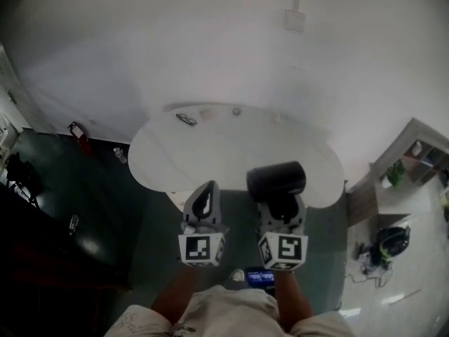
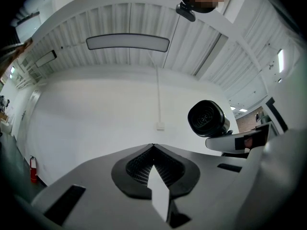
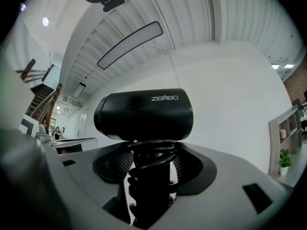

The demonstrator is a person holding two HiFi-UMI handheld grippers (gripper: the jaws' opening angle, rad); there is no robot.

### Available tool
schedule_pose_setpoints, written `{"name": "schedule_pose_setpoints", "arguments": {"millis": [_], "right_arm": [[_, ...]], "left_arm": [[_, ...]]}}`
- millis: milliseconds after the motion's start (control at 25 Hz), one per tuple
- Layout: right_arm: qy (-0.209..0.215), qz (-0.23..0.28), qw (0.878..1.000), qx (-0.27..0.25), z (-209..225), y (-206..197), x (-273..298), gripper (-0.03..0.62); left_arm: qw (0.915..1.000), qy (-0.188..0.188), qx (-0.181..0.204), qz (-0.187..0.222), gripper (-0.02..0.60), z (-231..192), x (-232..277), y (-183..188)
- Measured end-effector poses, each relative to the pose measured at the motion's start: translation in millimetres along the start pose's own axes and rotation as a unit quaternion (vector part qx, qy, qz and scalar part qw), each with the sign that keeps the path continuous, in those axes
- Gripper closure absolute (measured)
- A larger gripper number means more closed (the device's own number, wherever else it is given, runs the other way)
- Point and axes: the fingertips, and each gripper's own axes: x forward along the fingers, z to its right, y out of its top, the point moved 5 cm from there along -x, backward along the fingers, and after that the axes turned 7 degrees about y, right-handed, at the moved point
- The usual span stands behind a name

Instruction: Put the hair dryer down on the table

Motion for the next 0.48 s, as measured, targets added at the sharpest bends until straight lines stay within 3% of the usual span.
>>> {"name": "schedule_pose_setpoints", "arguments": {"millis": [480], "right_arm": [[0.014, -0.021, 1.000, 0.017, 59.2, -22.8, 65.2, 0.333]], "left_arm": [[0.9996, 0.024, 0.006, -0.011, 0.586, 16.1, 78.6, -21.5]]}}
